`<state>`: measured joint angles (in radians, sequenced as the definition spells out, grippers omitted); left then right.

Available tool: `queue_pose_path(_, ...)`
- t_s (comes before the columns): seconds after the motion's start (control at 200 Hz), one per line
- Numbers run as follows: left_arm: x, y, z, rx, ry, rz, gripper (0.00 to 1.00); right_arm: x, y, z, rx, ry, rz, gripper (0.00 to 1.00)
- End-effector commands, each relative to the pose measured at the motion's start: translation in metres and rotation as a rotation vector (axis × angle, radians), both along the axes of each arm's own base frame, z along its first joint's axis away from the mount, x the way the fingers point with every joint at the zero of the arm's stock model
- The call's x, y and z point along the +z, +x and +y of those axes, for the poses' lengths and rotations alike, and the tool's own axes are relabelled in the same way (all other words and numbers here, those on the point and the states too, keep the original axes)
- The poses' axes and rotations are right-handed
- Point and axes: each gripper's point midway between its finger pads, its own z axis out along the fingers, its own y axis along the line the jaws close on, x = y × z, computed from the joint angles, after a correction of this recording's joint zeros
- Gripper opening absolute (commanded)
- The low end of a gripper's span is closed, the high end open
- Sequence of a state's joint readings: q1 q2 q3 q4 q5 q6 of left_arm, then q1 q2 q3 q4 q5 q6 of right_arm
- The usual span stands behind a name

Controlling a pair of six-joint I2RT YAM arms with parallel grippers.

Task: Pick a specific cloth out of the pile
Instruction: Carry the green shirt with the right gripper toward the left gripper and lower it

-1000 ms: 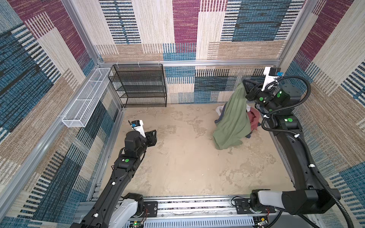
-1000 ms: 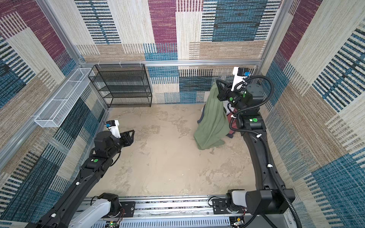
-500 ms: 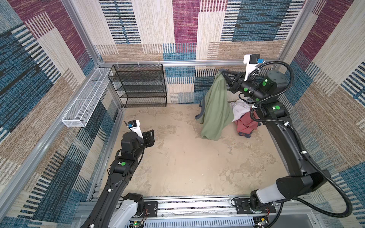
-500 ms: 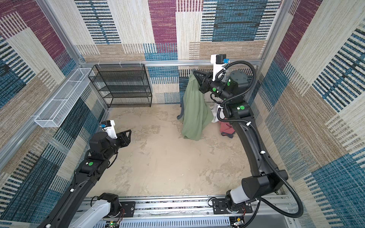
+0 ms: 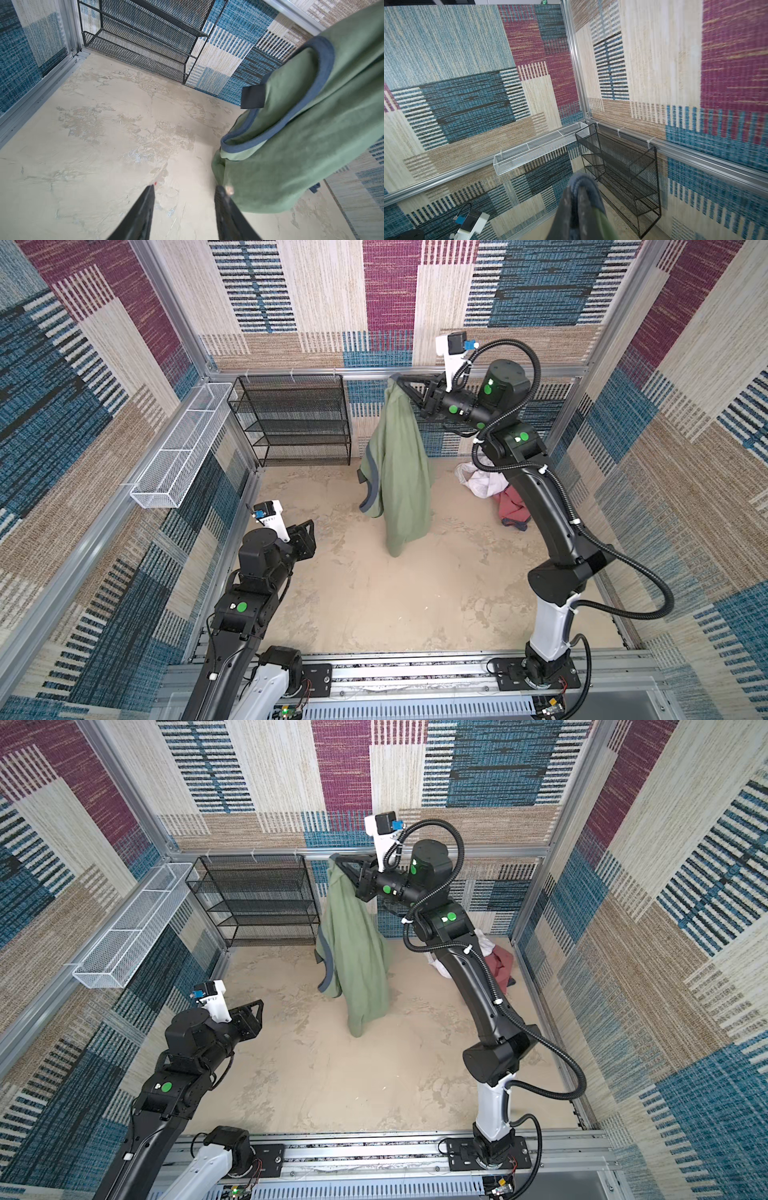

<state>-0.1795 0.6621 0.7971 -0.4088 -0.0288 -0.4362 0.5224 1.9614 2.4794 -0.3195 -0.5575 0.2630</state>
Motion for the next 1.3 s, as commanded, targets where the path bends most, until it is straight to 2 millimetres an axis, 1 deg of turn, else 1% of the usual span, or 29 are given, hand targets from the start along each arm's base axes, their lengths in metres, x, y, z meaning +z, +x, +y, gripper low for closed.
queue_pose_path(0.0, -0.002, -0.010, 0.005, 0.011, 0.028, 0.017, 0.50, -0.001, -0.008, 0.024, 0.060, 0.003, -0.010, 0.00)
queue_pose_path(0.11, 0.000, -0.016, 0.005, 0.004, 0.020, 0.013, 0.50, -0.012, -0.013, 0.053, 0.117, 0.013, -0.005, 0.00)
queue_pose_path(0.24, 0.001, -0.020, 0.004, 0.001, 0.011, 0.009, 0.50, -0.031, -0.017, 0.085, 0.172, 0.012, 0.009, 0.00)
queue_pose_path(0.461, 0.002, -0.026, 0.004, -0.011, 0.021, 0.025, 0.50, -0.079, -0.017, 0.141, 0.254, -0.011, 0.062, 0.00)
queue_pose_path(0.631, 0.003, -0.031, 0.004, -0.016, 0.027, 0.022, 0.50, -0.121, -0.011, 0.174, 0.302, -0.018, 0.125, 0.00)
queue_pose_path(0.686, 0.003, -0.032, 0.005, -0.016, 0.026, 0.026, 0.50, -0.138, -0.008, 0.185, 0.311, -0.022, 0.150, 0.00)
queue_pose_path(0.791, 0.000, -0.033, 0.003, -0.024, 0.021, 0.035, 0.50, -0.165, -0.003, 0.202, 0.329, -0.024, 0.191, 0.00)
queue_pose_path(0.901, -0.002, -0.034, 0.002, -0.030, 0.018, 0.050, 0.50, -0.194, 0.005, 0.215, 0.336, -0.027, 0.232, 0.00)
queue_pose_path(1.057, -0.003, -0.033, 0.001, -0.034, 0.021, 0.061, 0.50, -0.235, 0.018, 0.228, 0.328, -0.037, 0.288, 0.00)
queue_pose_path(1.227, -0.003, -0.026, -0.001, -0.040, 0.020, 0.079, 0.50, -0.279, 0.025, 0.238, 0.325, -0.075, 0.349, 0.00)
queue_pose_path(1.262, -0.004, -0.024, -0.002, -0.043, 0.018, 0.086, 0.50, -0.289, 0.026, 0.240, 0.323, -0.084, 0.369, 0.02)
queue_pose_path(1.297, -0.004, -0.023, -0.004, -0.048, 0.016, 0.088, 0.50, -0.297, 0.026, 0.242, 0.328, -0.093, 0.381, 0.06)
